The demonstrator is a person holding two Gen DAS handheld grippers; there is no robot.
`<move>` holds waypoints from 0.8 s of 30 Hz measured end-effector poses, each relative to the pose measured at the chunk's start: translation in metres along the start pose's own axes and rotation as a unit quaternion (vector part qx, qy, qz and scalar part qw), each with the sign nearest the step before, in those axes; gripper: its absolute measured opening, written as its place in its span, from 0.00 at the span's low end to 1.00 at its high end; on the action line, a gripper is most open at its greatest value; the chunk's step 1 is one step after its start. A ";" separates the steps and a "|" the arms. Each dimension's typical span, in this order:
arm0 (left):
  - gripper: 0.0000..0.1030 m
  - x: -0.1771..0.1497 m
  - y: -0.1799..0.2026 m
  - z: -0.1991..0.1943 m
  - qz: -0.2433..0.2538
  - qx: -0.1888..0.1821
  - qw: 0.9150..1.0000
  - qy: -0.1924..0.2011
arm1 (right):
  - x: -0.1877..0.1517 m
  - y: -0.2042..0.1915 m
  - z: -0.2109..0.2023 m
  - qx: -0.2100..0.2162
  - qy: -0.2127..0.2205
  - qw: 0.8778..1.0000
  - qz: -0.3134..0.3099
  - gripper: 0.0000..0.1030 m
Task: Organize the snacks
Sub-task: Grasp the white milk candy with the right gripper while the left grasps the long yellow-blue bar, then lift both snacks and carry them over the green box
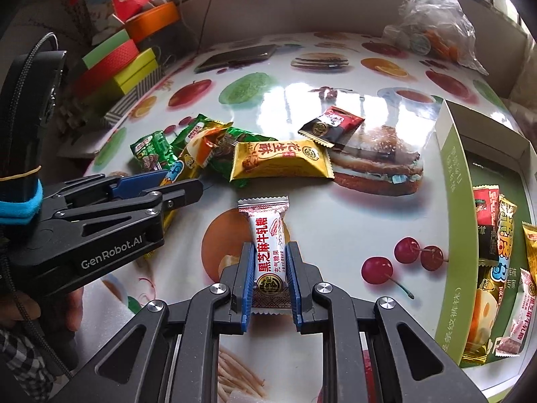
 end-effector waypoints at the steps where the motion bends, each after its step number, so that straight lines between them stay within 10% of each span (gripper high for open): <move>1: 0.37 0.000 0.000 0.000 0.001 0.001 1.000 0.000 | 0.000 0.000 0.000 0.000 0.000 1.000 0.000 0.17; 24: 0.23 0.000 -0.001 -0.002 -0.003 0.012 1.000 0.006 | 0.000 0.000 0.000 0.000 0.000 1.000 0.000 0.17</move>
Point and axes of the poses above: each gripper's, at about its wrist camera, not at the fingertips, and z roughly the way its jaws point, y to its right, x to its top, the point moved 3 cm from there along z, roughly the way its jaws point, and after that the axes turned 11 degrees about -y, right-handed, at the moved point
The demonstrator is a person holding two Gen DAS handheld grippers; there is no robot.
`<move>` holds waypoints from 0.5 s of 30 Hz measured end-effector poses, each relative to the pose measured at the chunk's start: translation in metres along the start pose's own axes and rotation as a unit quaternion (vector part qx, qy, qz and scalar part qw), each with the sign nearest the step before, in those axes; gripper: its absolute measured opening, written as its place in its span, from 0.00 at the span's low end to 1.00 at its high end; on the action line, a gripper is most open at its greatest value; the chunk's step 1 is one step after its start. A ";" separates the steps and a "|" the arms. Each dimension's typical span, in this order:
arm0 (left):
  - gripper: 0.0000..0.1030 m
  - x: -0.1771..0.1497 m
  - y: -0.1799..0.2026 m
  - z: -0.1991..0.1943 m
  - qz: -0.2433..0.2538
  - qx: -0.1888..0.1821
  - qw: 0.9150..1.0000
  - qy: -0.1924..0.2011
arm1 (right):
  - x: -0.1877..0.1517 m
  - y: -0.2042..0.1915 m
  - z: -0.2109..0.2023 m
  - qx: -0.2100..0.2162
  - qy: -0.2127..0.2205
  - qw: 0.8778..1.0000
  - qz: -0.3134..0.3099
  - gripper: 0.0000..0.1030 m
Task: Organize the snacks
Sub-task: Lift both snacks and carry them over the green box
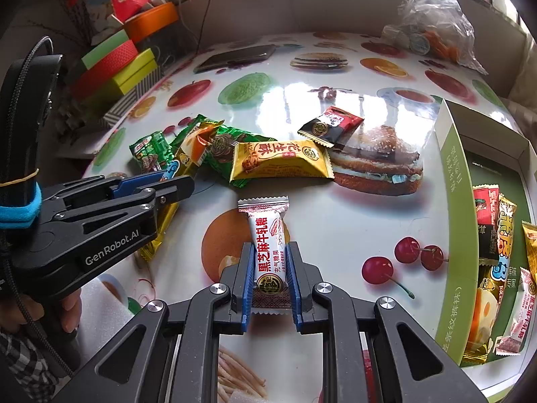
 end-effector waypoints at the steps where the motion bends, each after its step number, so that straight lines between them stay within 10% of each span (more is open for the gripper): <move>1: 0.23 0.000 0.000 0.000 0.000 0.001 1.000 0.000 | 0.000 0.000 0.000 0.000 0.000 1.000 0.000 0.17; 15: 0.23 -0.004 -0.002 -0.012 -0.002 -0.001 1.000 0.011 | 0.001 -0.004 -0.007 -0.008 0.011 1.000 -0.002 0.17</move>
Point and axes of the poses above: each gripper's, at about its wrist camera, not at the fingertips, and z roughly the way its jaws point, y to its right, x to its top, the point moved 3 cm from there along z, roughly the way its jaws point, and after that the axes turned 11 degrees about -y, right-handed, at the moved point
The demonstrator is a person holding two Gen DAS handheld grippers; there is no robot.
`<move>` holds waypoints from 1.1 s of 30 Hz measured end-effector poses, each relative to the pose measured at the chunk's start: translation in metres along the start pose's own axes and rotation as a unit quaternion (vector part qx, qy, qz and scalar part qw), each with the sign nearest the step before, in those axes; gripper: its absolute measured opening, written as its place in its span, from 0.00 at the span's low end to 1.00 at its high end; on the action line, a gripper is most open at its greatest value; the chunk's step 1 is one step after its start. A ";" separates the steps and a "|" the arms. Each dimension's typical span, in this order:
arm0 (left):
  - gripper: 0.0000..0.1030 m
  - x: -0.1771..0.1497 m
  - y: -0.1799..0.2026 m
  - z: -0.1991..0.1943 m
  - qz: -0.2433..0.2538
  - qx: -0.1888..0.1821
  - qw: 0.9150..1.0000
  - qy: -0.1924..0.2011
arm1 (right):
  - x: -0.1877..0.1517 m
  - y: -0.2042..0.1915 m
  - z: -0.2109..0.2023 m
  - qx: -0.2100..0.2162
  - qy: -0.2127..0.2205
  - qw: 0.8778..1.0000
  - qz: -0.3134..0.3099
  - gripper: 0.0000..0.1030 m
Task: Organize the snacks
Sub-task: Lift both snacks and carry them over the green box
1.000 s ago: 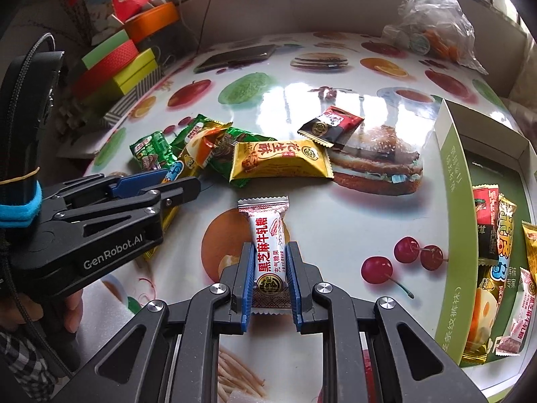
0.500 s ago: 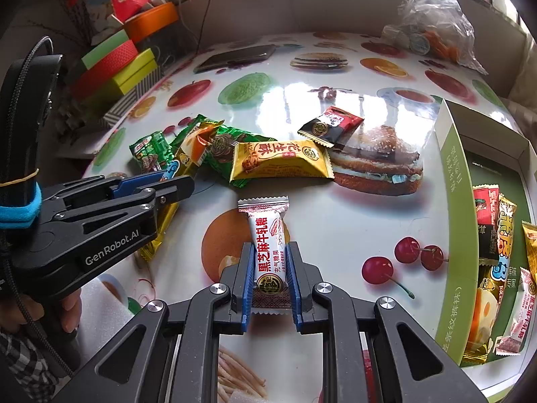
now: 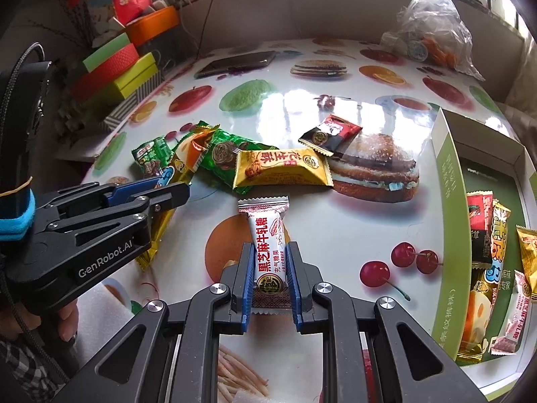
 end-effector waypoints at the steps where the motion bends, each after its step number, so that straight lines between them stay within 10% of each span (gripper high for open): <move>1: 0.23 -0.001 0.000 -0.001 0.000 0.000 1.000 0.001 | 0.000 -0.001 -0.001 -0.001 0.001 1.000 -0.001 0.17; 33: 0.23 0.003 0.038 -0.049 0.036 -0.015 0.998 0.041 | 0.006 0.013 -0.056 -0.021 0.061 0.998 0.024 0.17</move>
Point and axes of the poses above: each gripper's, at about its wrist camera, not at the fingertips, and z roughly the way its jaws point, y to its right, x to its top, the point moved 3 cm from there along z, roughly the way its jaws point, and after that the axes turned 11 degrees about -y, right-handed, at the moved point
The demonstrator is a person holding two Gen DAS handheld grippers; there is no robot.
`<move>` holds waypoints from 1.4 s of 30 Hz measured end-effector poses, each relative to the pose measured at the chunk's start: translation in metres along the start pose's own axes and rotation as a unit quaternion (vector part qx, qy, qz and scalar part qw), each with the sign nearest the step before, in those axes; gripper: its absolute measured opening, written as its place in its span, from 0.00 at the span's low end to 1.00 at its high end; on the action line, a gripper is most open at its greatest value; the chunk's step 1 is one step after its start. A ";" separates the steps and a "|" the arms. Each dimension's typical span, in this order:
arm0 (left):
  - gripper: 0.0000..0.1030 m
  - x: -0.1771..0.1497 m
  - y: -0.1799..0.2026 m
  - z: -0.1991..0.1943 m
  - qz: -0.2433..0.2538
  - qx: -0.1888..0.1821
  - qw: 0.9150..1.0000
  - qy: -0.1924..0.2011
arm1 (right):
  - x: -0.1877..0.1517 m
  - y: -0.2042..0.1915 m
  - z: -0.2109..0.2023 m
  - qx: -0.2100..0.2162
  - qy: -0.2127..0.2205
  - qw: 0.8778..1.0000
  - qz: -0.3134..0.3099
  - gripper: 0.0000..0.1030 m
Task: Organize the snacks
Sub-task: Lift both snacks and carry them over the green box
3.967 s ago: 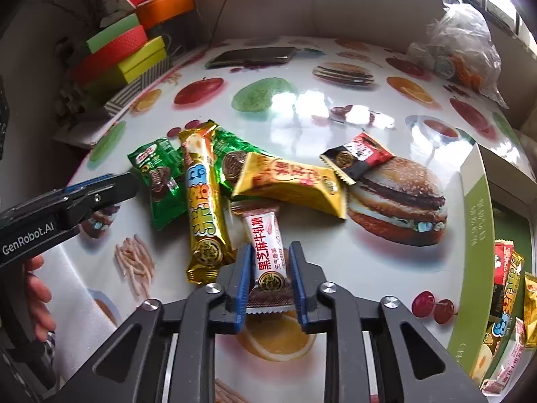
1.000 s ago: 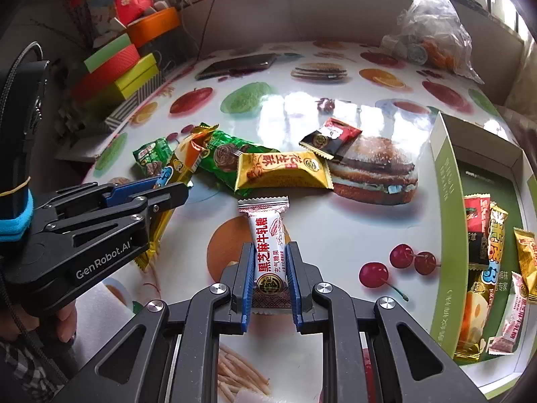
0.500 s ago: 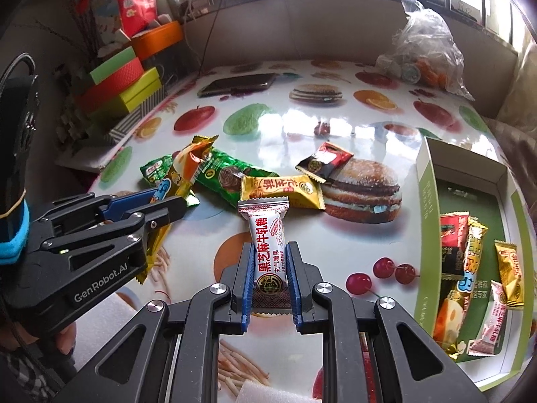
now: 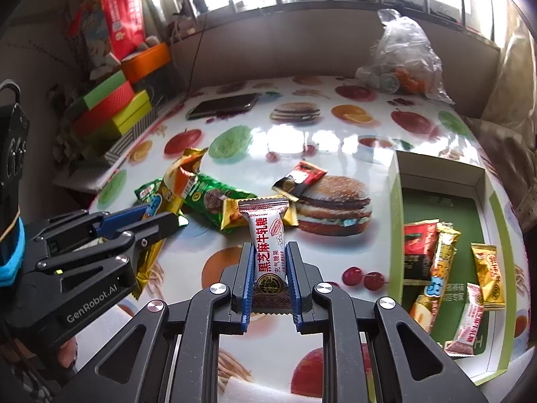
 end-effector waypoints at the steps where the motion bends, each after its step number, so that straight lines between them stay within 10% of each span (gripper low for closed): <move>1: 0.23 0.002 0.003 -0.001 0.003 -0.001 1.000 0.002 | 0.001 0.002 -0.003 -0.001 0.003 1.000 0.003 0.17; 42: 0.23 0.068 0.140 0.019 0.081 -0.113 0.990 -0.005 | -0.007 0.151 -0.068 -0.097 0.049 0.985 0.133 0.17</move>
Point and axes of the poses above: each gripper's, at about its wrist camera, not at the fingertips, and z roughly the way its jaws point, y to its right, x to its top, the point moved 3 cm from there along z, roughly the way its jaws point, and after that the axes turned 11 degrees about -y, right-handed, at the moved point
